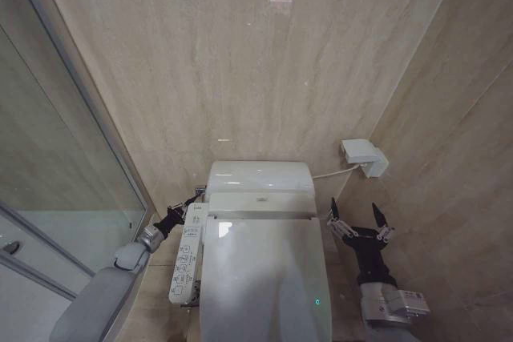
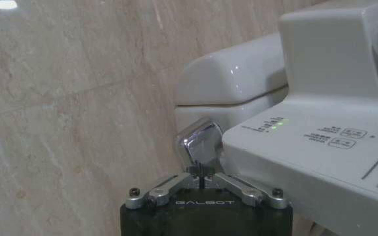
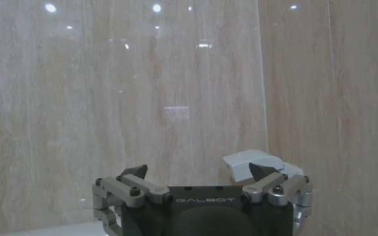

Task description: Open the toilet lid, clean the toilet bowl with a toilet brush, close the toilet lid, and flush.

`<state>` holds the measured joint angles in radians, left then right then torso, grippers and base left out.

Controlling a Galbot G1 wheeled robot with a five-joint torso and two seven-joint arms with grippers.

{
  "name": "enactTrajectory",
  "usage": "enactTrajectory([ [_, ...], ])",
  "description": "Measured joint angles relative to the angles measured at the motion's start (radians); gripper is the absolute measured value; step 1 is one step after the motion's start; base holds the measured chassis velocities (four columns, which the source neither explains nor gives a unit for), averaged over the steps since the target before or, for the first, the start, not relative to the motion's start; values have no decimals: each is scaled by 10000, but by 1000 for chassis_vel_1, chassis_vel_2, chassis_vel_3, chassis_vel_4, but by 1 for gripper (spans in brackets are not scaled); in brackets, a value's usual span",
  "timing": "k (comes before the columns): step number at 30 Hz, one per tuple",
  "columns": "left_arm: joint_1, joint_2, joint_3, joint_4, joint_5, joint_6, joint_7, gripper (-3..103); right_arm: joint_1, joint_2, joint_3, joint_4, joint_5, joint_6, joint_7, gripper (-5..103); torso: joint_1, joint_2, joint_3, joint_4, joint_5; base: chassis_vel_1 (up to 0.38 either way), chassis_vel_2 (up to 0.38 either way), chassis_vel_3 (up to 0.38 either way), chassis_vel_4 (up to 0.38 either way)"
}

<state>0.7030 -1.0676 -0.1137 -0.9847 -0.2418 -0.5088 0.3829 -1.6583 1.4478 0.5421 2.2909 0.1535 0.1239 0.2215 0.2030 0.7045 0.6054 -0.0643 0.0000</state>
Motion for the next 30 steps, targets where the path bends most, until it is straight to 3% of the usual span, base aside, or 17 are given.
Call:
enactTrajectory([
  [9,295,-90,-457,-245,1,67,-7,0,0,0,0,0,0,0,0,100,1,0,1,-3,-6,0,0,0,0],
  [13,853,-116,-1135,-926,-331,305,-131,0,-2,3,-1,0,0,0,1,100,5,0,-3,-26,2,0,0,0,0],
  [23,2057,338,-1854,-1726,-705,377,-297,0,0,0,0,0,0,0,0,100,3,0,-1,-6,-5,0,0,0,0],
  [28,2712,514,-2413,-2616,-901,516,-792,0,0,0,1,0,0,0,0,100,0,0,0,2,-2,0,0,0,0],
  [30,2957,558,-2630,-3158,-1030,607,-1342,0,0,0,0,0,0,0,-1,100,0,0,-1,4,-2,0,0,0,0],
])
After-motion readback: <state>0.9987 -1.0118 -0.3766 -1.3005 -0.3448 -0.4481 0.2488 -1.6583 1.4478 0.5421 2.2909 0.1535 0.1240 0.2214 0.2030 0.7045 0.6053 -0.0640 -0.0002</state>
